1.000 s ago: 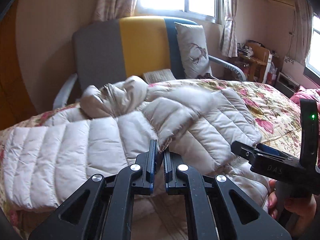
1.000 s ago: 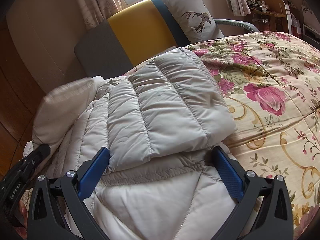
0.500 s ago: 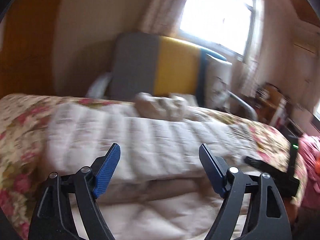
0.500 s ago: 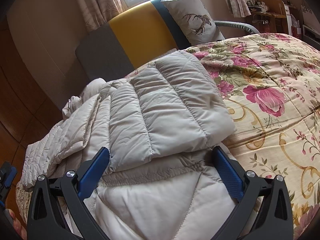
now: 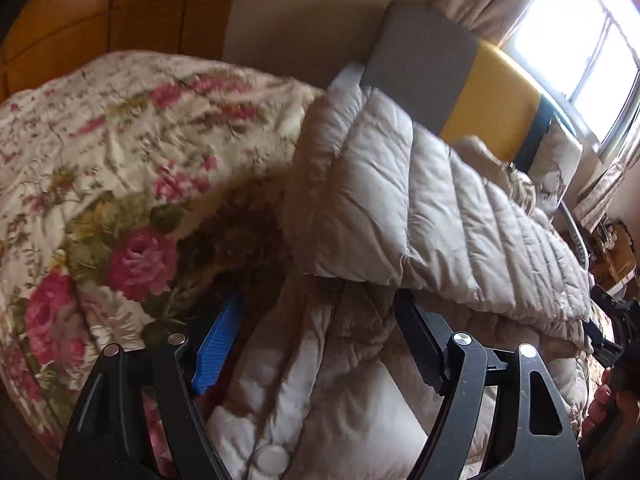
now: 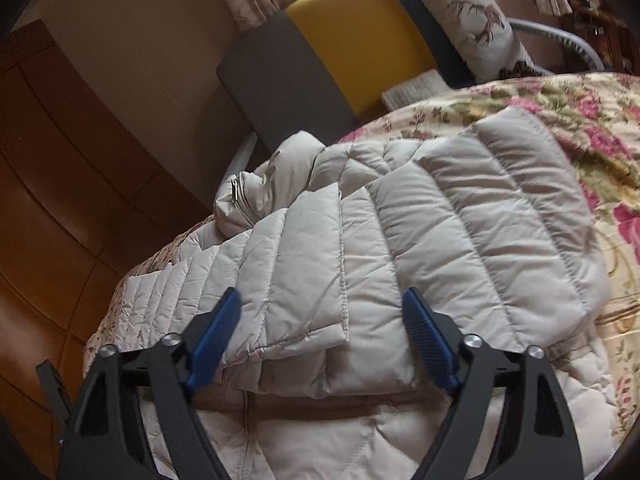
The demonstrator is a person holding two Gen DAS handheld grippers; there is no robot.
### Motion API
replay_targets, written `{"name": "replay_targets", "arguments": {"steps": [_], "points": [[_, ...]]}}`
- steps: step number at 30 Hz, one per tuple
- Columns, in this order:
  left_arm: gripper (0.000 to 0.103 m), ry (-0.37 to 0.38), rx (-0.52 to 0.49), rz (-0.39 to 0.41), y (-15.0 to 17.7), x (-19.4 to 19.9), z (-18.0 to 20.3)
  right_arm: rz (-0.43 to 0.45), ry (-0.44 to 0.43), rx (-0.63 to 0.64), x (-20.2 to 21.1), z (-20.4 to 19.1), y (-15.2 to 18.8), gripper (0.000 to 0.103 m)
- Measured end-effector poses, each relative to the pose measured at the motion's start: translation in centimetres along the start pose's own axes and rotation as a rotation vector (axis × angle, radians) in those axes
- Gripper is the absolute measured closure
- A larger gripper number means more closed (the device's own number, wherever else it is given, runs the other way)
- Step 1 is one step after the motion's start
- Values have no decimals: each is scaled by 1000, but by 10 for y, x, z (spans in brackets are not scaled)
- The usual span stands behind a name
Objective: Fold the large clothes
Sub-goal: 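Grasp the jacket hem with the right tool while the left tool presses the folded side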
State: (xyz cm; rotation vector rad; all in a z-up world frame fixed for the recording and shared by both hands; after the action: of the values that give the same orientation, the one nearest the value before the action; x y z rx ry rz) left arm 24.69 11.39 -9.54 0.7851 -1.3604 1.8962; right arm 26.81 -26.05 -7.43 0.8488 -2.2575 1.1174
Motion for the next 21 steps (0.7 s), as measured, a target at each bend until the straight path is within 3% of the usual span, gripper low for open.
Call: {"name": "replay_targets", "arguments": {"steps": [3,5,7,10,12,18,21], "points": [[27,0,39,-10,-9,-11,-1,-42,11,18,-17,-5,-3,82],[27,14,76,29,-19,-12,-7,-1,49,65,-12,-9,-7,95],[27,-16,99,94,-25,-10,-14,55,92,110,-3,-9,-9,99],[26,-50,172,77,-25,-25,-30,65,173,148,-12,-1,-7,100],[23,-2,229,55,-21,-35,-42,47,184,157,-23,9,1,100],[22,108,347,117,-17,-26,-64,50,182,178,-33,17,11,99],[22,162,391,103,-15,-18,-70,44,153,167,-33,20,12,95]]}}
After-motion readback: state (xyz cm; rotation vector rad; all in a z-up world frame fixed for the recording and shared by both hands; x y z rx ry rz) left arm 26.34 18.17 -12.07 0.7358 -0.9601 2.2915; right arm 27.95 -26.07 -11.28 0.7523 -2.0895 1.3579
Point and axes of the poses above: each gripper's, at about its wrist camera, not at the fingertips, and x roughly against the way its jaws point, z to its right, y to its underside, the point moved 4 cm from there along -x, roughly the way its jaws point, and after that the axes turned 2 degrees about -z, right-handed, at the moved point
